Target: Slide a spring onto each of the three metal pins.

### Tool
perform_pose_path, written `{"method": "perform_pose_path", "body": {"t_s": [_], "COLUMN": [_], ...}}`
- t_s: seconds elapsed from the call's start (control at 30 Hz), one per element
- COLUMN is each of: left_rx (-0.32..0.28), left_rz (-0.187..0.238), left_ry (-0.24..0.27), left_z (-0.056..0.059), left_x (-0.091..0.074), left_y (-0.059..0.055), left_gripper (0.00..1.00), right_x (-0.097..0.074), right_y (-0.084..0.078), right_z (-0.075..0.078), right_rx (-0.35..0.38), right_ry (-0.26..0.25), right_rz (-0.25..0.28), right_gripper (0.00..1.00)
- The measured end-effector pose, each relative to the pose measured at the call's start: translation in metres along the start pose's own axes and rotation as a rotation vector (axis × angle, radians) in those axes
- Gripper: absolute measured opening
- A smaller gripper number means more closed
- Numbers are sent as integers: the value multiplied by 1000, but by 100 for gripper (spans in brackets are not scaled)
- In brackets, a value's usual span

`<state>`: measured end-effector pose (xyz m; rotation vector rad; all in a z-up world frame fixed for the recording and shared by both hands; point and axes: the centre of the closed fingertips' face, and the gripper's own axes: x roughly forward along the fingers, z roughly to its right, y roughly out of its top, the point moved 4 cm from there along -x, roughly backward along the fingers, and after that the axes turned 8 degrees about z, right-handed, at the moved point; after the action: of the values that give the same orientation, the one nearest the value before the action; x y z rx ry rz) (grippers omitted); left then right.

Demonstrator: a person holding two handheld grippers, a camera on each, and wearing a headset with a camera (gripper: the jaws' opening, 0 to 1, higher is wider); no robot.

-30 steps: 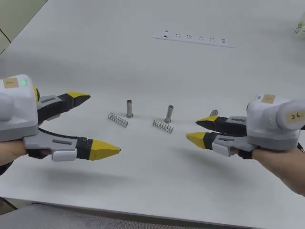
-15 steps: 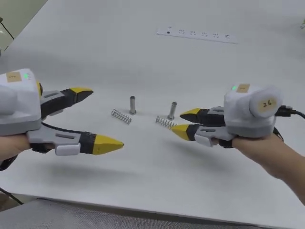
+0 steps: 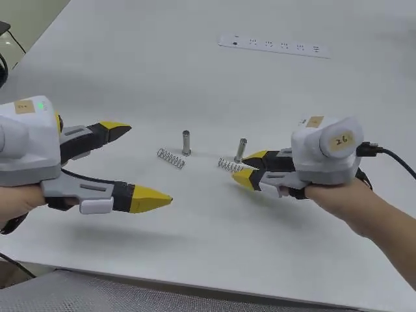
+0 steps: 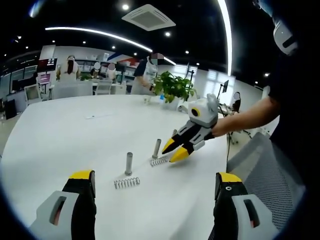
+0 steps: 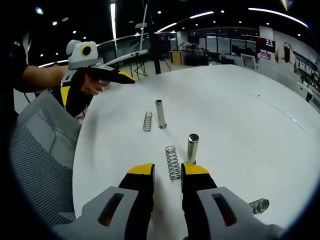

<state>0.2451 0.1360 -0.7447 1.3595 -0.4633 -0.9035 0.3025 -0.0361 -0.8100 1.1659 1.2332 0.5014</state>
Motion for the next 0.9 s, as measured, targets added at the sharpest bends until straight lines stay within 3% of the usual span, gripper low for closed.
{"method": "perform_pose_path", "body": {"t_s": [0.8, 0.9], "left_rx": [-12, -13], "left_rz": [-12, -14], "left_ry": [11, 13], "left_z": [-2, -2], "left_x": [-3, -4], "left_y": [-2, -2], "left_gripper": [95, 95], "right_x": [17, 18], "right_y": [-9, -10], "right_z": [4, 2], "right_rx": [-16, -69], "right_ry": [-2, 3], "right_rz": [-36, -37], "right_gripper": [11, 9]}}
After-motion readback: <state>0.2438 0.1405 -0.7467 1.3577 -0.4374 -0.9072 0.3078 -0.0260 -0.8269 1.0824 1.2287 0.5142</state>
